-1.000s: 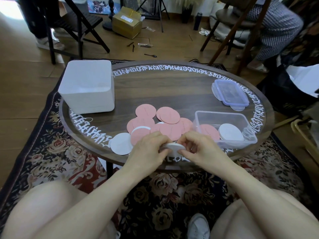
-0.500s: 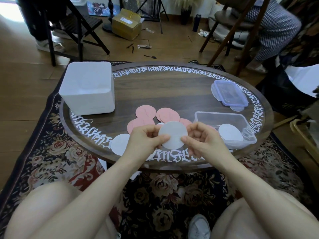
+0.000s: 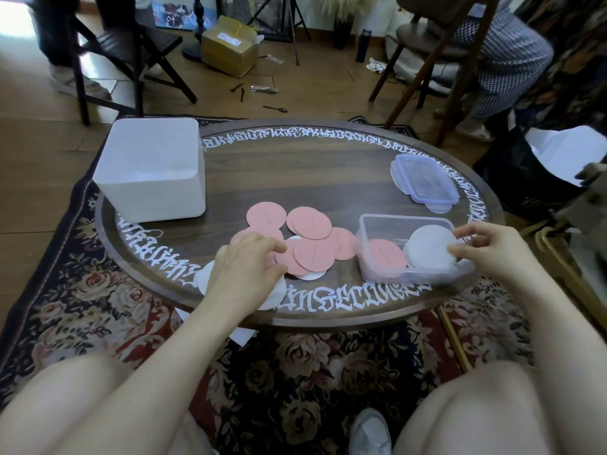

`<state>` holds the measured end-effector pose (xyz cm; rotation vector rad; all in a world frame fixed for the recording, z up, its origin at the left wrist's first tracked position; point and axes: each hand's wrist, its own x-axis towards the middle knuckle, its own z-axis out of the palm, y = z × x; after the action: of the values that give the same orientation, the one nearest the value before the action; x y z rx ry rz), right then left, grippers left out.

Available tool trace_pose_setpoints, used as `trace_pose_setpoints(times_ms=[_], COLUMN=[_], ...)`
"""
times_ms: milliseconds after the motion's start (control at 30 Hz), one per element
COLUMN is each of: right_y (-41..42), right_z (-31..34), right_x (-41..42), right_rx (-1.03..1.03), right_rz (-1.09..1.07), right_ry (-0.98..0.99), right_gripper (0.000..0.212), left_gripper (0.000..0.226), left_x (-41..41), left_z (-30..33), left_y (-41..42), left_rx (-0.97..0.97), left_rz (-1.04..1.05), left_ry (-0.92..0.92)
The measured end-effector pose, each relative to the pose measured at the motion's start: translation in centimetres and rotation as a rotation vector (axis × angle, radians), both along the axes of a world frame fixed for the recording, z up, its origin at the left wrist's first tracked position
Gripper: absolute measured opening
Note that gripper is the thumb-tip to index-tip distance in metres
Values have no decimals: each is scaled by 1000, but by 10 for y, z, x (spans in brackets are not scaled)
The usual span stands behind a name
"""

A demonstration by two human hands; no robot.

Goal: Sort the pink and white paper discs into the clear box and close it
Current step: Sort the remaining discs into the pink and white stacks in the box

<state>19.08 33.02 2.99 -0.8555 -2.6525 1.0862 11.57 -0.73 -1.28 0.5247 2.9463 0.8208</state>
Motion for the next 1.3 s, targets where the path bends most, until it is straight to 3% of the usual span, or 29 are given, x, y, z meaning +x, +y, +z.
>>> trace_pose_setpoints(times_ms=[400,567,733,833,933,1033,1300], right_y=[-20,-22,-57,-97,-128,-141,-163], right_z=[-7,-8,-4,-8,-22,-30,-42], right_x=[-16,-13,-13,-17,-20,-28,-40], right_rx=[664,680,453,323,372,519,554], right_rz=[-26,-4,250,463,608,692,736], right_ry=[-412,-372,200,324,230,80,-162], right_gripper=[16,12,12,17,8,19,35], left_gripper=[31,32,34,37,40,32,39], left_x=[-3,-1,-6,-8,-5,-1,-2], left_z=[-3,-1,3,5,5,4,5], left_y=[-6,-8,-13,-16,-18,-16,-14], left_rx=[-123,-118,-108,-114,-155,-215,-240], left_rz=[-29,-47,-12,21,19,-20,-40], left_ry=[-109,-121,-126,-128,-158,-151,-142])
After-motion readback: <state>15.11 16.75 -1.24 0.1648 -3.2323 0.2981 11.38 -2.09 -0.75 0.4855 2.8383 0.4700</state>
